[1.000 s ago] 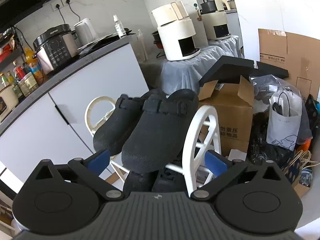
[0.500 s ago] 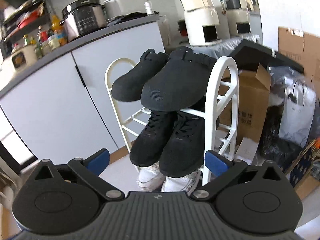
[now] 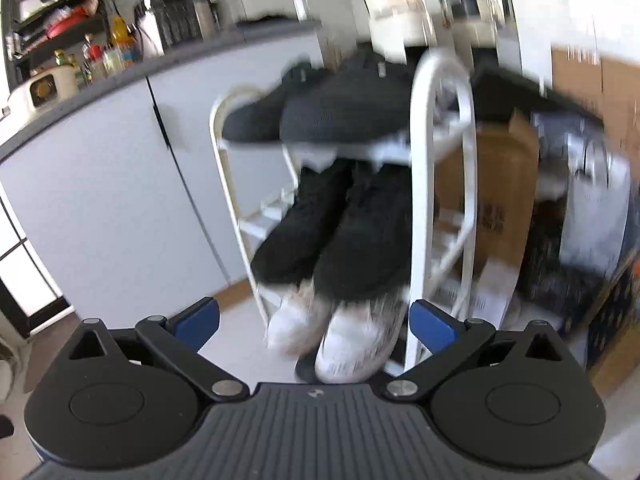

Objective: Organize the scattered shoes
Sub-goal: 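Open the right gripper and pull it back from the rack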

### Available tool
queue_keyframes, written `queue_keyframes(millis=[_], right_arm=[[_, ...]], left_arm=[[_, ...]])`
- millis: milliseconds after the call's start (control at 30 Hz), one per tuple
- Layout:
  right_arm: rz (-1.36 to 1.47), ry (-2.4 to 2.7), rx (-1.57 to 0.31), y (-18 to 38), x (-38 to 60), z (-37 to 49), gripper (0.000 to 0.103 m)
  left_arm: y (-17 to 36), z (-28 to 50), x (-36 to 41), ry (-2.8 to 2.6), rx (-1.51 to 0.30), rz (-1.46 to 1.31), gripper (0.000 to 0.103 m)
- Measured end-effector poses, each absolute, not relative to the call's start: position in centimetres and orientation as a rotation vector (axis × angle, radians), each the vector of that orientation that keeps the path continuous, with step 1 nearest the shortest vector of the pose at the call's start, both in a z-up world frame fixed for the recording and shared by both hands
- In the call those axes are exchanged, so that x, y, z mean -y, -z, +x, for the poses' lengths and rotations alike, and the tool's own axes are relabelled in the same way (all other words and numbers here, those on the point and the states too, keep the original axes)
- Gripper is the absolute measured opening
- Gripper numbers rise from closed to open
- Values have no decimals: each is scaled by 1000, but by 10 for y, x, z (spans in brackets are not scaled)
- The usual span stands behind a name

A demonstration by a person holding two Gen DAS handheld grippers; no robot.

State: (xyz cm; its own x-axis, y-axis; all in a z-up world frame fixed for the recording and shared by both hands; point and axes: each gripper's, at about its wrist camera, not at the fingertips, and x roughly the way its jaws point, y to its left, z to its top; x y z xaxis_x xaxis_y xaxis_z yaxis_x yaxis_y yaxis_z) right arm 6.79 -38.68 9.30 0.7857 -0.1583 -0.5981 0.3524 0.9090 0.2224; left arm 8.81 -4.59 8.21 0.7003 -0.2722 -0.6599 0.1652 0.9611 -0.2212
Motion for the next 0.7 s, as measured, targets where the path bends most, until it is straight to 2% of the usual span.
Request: queue_keyframes(millis=[133, 700], right_arm=[[199, 218, -599, -94, 361, 71, 103], [184, 193, -685, -87, 317, 56, 103]], left_arm=[[-79, 90, 46, 214, -771, -151, 102], [-80, 61, 54, 233, -762, -56, 103]])
